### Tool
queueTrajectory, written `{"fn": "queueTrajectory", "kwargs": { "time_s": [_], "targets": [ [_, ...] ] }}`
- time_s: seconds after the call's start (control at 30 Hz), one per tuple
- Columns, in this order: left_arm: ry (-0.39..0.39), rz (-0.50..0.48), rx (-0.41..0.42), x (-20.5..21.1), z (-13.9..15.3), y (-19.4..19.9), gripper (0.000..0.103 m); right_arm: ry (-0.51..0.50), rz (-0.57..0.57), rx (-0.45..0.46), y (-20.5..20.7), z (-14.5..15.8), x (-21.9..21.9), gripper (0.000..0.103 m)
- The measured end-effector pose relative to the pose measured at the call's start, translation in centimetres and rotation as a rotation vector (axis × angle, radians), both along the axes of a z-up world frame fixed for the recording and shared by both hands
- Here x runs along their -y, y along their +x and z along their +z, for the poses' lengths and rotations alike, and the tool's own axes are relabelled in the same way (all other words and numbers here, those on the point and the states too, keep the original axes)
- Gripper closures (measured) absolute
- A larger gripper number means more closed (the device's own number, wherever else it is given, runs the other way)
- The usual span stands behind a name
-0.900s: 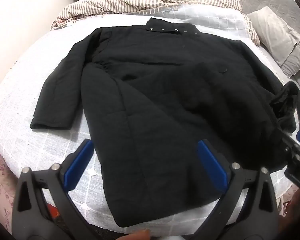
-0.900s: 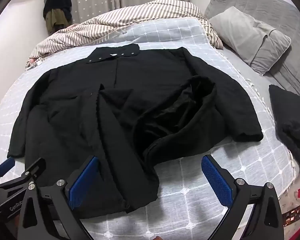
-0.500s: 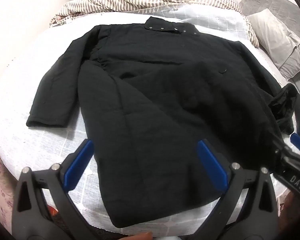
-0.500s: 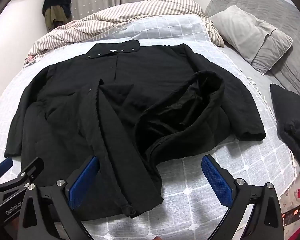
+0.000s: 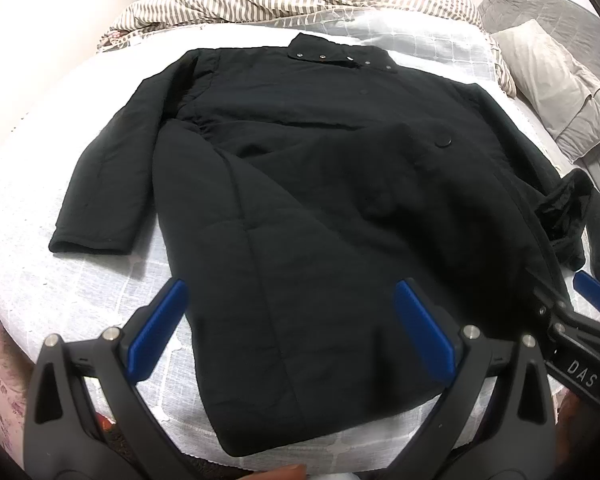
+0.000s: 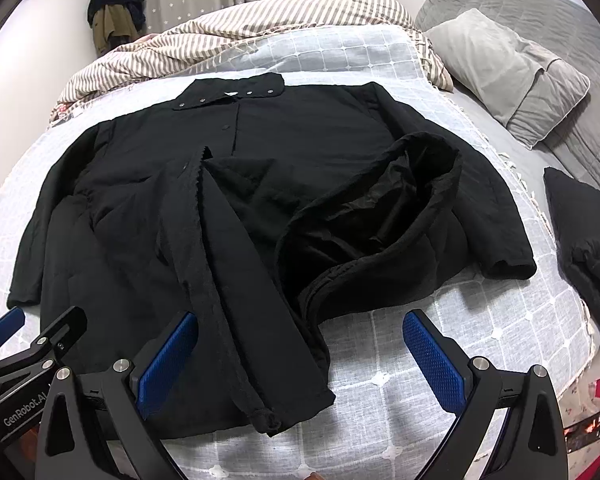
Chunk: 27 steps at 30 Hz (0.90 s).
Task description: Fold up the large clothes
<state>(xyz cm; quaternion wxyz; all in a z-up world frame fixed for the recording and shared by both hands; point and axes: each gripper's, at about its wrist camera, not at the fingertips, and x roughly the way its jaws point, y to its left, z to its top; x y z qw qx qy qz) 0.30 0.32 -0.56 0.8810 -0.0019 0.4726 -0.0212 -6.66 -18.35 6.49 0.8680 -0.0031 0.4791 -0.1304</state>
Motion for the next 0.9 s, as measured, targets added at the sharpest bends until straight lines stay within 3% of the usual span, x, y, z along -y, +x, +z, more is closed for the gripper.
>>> {"fn": "queueTrajectory", "kwargs": {
  "time_s": [0.9],
  "targets": [
    [-0.002, 0.002, -0.002, -0.02, -0.11, 0.01, 0.001, 0.002, -0.004, -0.001, -0.07, 0.05, 0.31, 0.0]
  ]
}}
